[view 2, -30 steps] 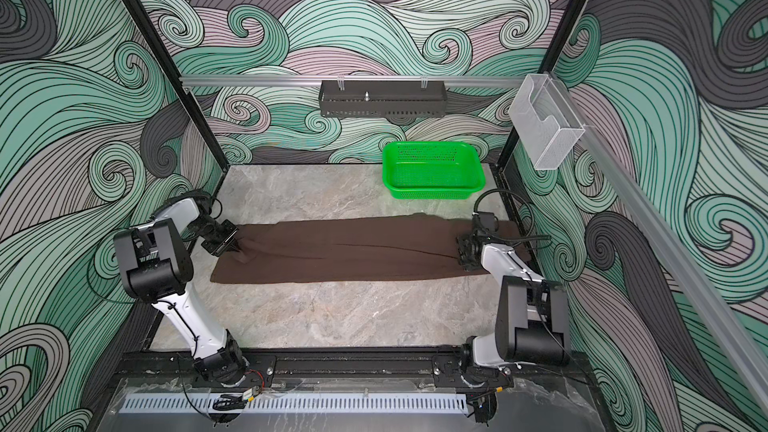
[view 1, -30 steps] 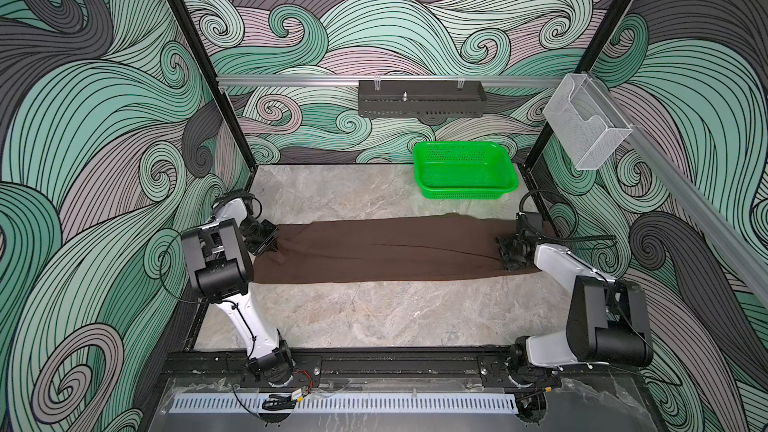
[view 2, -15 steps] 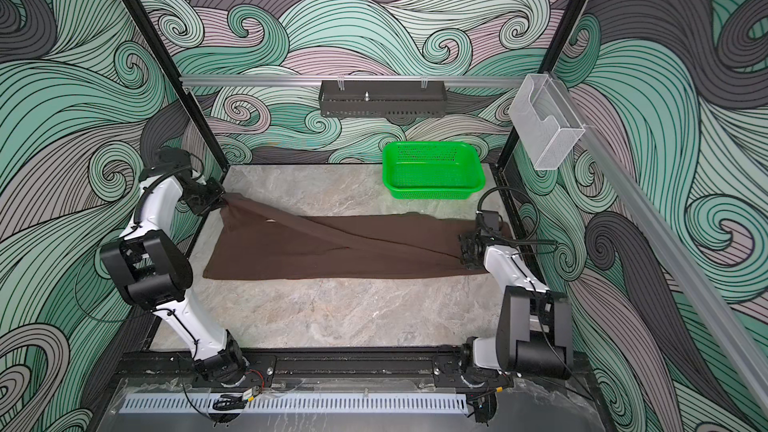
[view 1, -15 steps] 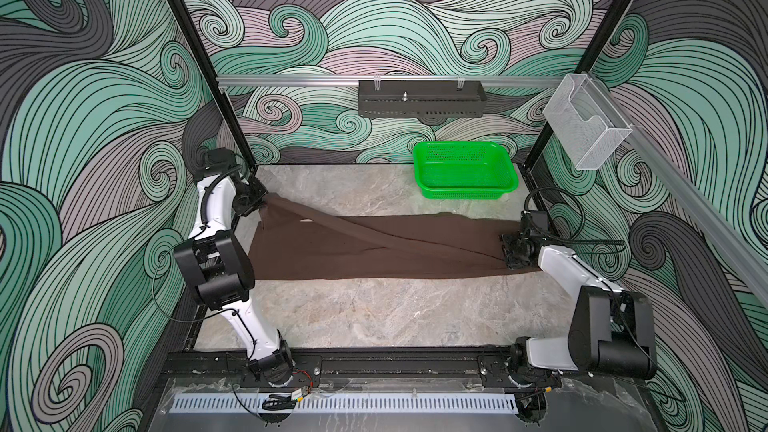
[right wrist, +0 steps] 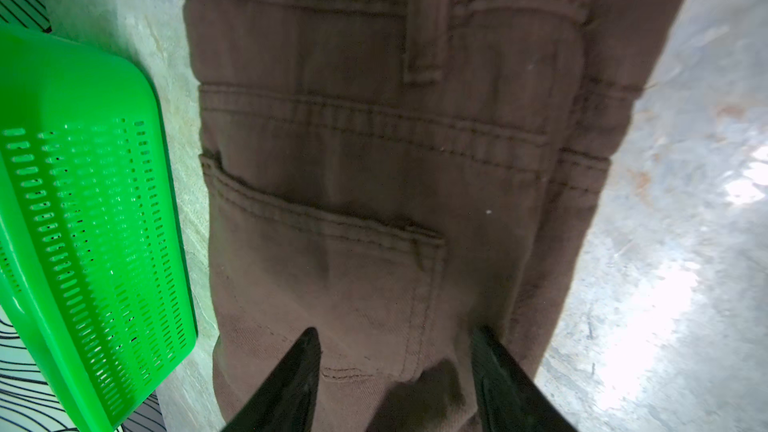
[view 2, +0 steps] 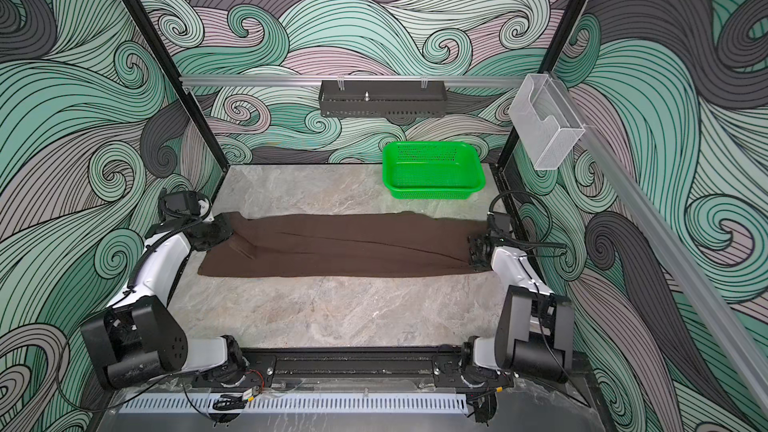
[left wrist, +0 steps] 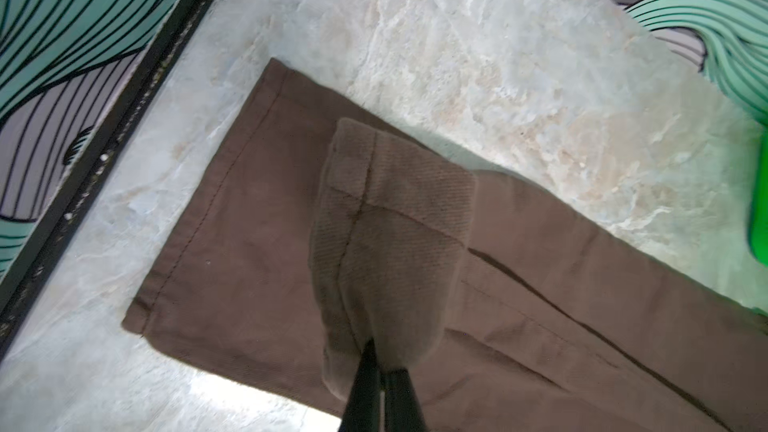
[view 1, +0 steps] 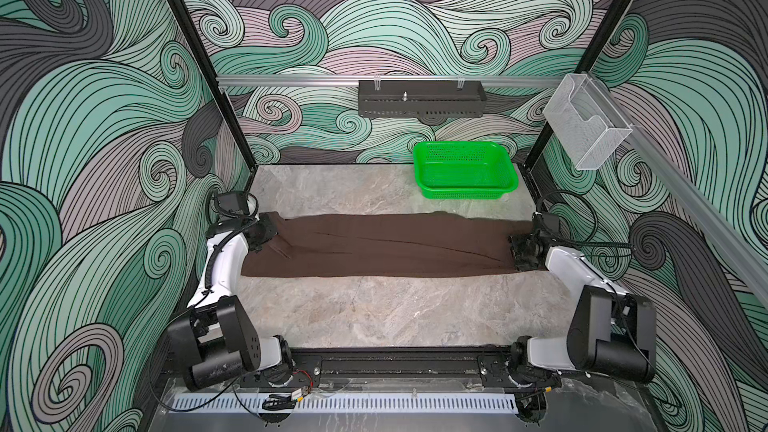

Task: Fold and stack the trousers

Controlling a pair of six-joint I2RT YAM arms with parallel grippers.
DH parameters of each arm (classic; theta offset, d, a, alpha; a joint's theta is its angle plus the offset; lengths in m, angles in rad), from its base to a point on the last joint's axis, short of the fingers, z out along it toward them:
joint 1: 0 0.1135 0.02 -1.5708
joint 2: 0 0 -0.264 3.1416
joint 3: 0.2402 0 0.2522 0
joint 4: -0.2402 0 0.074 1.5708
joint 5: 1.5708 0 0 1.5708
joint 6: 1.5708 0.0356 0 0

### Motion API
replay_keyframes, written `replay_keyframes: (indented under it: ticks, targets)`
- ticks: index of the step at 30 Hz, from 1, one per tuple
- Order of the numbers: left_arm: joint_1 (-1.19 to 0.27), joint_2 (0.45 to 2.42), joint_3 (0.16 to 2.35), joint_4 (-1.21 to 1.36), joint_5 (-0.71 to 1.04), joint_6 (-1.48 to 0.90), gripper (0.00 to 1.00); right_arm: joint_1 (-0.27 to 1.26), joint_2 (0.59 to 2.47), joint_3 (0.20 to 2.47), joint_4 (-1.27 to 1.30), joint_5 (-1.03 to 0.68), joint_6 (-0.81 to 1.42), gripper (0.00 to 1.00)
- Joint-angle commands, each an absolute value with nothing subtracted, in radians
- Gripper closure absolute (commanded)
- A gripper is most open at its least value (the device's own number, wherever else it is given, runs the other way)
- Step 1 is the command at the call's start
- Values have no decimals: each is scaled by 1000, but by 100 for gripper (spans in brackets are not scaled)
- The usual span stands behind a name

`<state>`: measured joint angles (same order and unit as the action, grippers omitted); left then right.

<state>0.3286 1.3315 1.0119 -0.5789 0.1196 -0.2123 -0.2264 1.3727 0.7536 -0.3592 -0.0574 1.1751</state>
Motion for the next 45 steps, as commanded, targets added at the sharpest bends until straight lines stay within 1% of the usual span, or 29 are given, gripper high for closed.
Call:
replay_keyframes:
  ticks: [1, 4, 8, 15, 17, 20, 23, 29, 38, 45]
  targets:
    - [328, 1330, 1034, -576, -11, -248, 100, -254, 1339, 730, -411, -67, 1145, 41]
    - [328, 1344, 1032, -615, -24, -285, 100, -291, 1323, 710, -420, -70, 1137, 41]
    - [328, 1315, 989, -588, -5, -324, 100, -366, 1324, 694, -426, -77, 1112, 40]
    - [329, 1348, 1005, -644, 8, -411, 100, -476, 1374, 710, -429, -133, 1075, 39]
    - [329, 1360, 1022, -664, 15, -419, 100, -485, 1398, 729, -422, -144, 1062, 38]
    - [336, 1371, 1032, -667, 21, -435, 97, -494, 1460, 779, -417, -186, 1048, 36]
    - [349, 1392, 1041, -670, 34, -444, 100, -496, 1516, 811, -390, -222, 1067, 34]
    - [375, 1416, 1052, -663, 63, -453, 100, -494, 1553, 847, -373, -244, 1102, 30]
    - [385, 1454, 1071, -683, 81, -459, 100, -492, 1514, 865, -407, -294, 1136, 27]
    - [385, 1456, 1078, -680, 95, -471, 100, -491, 1488, 890, -437, -317, 1161, 27]
